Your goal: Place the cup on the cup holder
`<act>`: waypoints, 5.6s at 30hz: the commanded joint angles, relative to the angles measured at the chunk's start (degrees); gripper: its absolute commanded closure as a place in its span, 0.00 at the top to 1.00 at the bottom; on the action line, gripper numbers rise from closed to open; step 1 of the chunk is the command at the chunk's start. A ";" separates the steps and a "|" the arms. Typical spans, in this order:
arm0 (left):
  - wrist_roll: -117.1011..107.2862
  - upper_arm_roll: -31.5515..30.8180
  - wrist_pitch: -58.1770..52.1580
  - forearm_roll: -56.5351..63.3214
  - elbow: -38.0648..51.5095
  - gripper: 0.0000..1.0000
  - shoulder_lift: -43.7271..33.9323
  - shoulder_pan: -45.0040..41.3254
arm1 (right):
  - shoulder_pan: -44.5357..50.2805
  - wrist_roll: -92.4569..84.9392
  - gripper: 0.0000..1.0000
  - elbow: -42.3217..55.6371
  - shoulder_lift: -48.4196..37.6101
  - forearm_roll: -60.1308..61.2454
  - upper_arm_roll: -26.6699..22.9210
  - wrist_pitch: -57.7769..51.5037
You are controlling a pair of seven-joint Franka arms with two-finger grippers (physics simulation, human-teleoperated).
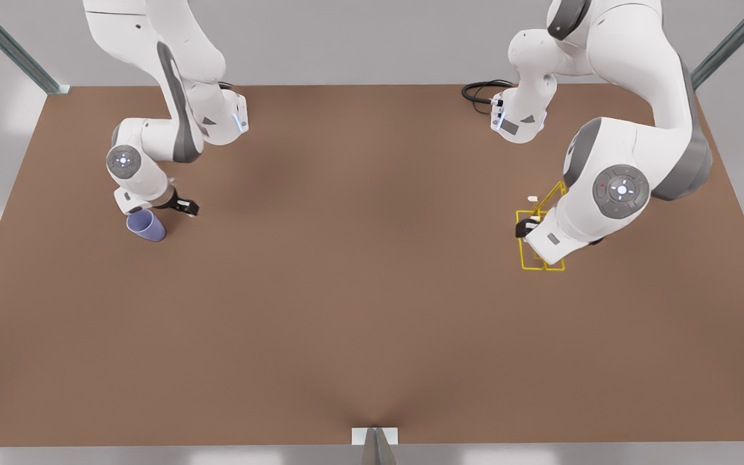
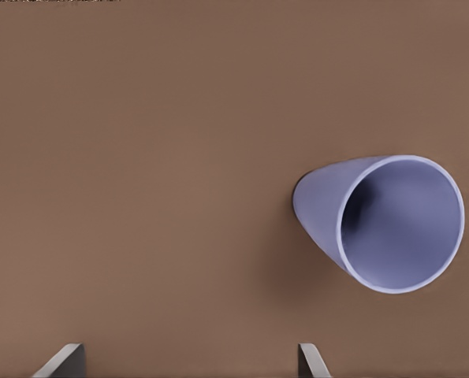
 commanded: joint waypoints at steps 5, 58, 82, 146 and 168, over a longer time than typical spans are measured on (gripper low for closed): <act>-2.35 -0.46 -1.86 -0.15 0.11 1.00 -0.99 -0.92 | -2.90 -9.54 1.00 0.14 0.25 -1.27 -0.11 0.25; -3.15 -0.29 1.39 0.73 -0.50 1.00 1.30 -0.92 | -12.56 -13.14 1.00 0.23 11.15 -12.26 0.33 12.20; -3.50 -0.29 1.57 0.56 -0.94 1.00 1.21 -0.48 | -15.55 -13.05 0.21 0.23 13.61 -14.64 0.42 13.43; -5.78 -0.73 7.10 -4.36 1.16 1.00 1.65 -0.57 | 12.31 16.83 0.21 53.14 103.96 -31.60 49.46 49.82; -98.24 -0.73 24.16 -6.83 -1.82 1.00 9.47 -14.81 | 13.28 16.30 1.00 54.37 105.54 -36.26 43.66 47.80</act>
